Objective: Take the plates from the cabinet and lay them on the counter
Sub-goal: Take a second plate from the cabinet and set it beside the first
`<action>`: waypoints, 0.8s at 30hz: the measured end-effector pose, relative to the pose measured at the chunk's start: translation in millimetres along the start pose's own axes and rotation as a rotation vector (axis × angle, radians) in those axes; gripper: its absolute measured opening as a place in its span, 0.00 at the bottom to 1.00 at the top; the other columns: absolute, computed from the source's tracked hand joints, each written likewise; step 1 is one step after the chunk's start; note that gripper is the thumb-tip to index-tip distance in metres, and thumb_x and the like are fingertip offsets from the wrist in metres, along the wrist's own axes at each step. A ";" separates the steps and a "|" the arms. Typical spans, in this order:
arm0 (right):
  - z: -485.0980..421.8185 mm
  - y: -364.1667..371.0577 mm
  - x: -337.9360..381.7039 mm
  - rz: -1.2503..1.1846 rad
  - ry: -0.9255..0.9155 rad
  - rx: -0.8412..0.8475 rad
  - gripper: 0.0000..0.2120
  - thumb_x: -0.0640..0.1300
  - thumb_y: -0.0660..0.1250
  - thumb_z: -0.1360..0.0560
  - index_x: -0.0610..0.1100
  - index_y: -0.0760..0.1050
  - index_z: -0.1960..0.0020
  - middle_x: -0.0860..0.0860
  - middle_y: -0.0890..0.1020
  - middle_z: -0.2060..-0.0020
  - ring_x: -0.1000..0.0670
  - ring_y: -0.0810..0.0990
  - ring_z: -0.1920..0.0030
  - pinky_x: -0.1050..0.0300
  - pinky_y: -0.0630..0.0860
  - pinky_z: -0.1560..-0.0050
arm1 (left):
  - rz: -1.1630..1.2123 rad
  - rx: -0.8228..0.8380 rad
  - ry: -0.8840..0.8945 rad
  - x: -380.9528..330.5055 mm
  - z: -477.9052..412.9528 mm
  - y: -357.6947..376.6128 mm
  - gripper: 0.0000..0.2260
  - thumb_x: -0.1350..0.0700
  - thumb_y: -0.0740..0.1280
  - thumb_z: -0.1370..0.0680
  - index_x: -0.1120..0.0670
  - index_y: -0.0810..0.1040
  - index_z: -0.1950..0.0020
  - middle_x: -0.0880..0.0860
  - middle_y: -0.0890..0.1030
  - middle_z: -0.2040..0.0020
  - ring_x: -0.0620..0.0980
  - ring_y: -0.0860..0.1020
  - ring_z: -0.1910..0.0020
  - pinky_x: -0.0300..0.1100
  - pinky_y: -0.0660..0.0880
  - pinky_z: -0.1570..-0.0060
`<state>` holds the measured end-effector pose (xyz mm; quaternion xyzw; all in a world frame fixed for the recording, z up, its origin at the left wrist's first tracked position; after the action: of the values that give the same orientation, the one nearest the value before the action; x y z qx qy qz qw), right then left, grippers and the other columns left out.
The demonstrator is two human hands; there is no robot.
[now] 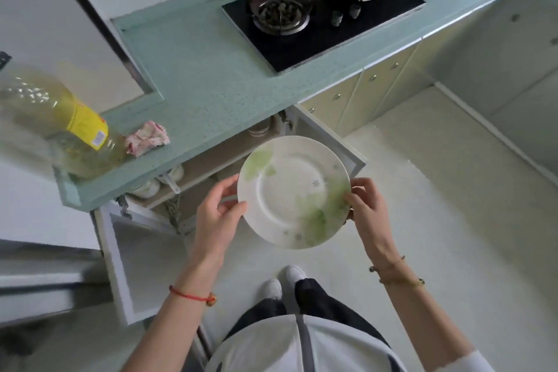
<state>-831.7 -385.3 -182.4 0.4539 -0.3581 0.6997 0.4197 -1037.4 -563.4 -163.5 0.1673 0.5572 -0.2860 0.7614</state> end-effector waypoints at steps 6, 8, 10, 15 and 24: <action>44.9 -46.6 -0.5 -0.088 -0.010 -0.268 0.05 0.31 0.60 0.24 0.34 0.72 0.50 0.39 0.78 0.59 0.44 0.74 0.64 0.50 0.73 0.68 | -0.061 0.230 0.019 -18.1 -2.1 35.8 0.22 0.69 0.68 0.26 0.43 0.81 0.43 0.45 0.85 0.46 0.39 0.83 0.52 0.38 0.80 0.51; 57.2 -63.9 -2.8 -0.107 -0.005 -0.352 0.04 0.31 0.61 0.24 0.34 0.72 0.50 0.39 0.78 0.59 0.44 0.74 0.64 0.49 0.73 0.67 | -0.083 0.307 0.016 -20.9 -1.7 54.9 0.22 0.70 0.67 0.26 0.47 0.81 0.41 0.48 0.84 0.44 0.41 0.83 0.50 0.42 0.79 0.48; 67.0 -81.8 -5.9 -0.129 0.001 -0.434 0.04 0.31 0.61 0.24 0.35 0.73 0.50 0.40 0.77 0.60 0.45 0.74 0.64 0.50 0.72 0.67 | -0.105 0.383 0.013 -24.3 -0.4 76.1 0.21 0.70 0.67 0.26 0.49 0.81 0.39 0.51 0.83 0.42 0.44 0.82 0.48 0.44 0.79 0.46; 76.2 -130.3 -15.7 -0.179 0.013 -0.611 0.04 0.32 0.62 0.25 0.37 0.74 0.52 0.42 0.77 0.62 0.46 0.74 0.67 0.57 0.73 0.72 | -0.130 0.534 0.007 -33.6 1.0 142.5 0.22 0.71 0.66 0.25 0.50 0.81 0.38 0.52 0.83 0.41 0.43 0.82 0.49 0.38 0.79 0.50; 33.5 -241.0 -13.4 -0.274 -0.004 -0.774 0.05 0.34 0.62 0.26 0.41 0.74 0.55 0.45 0.78 0.64 0.49 0.74 0.70 0.58 0.71 0.75 | -0.177 0.682 0.018 -51.4 -10.2 292.1 0.21 0.69 0.66 0.25 0.50 0.81 0.37 0.50 0.84 0.42 0.49 0.82 0.44 0.43 0.80 0.48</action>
<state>-597.5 -324.1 -154.9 0.3072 -0.5319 0.4500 0.6482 -874.5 -316.8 -136.9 0.3654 0.4487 -0.5191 0.6290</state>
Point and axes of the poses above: each hand's wrist, its own z-axis away from the middle knuckle, its own y-axis out of the palm, x = y × z, the point moved 5 cm from there along -z, towards the middle knuckle
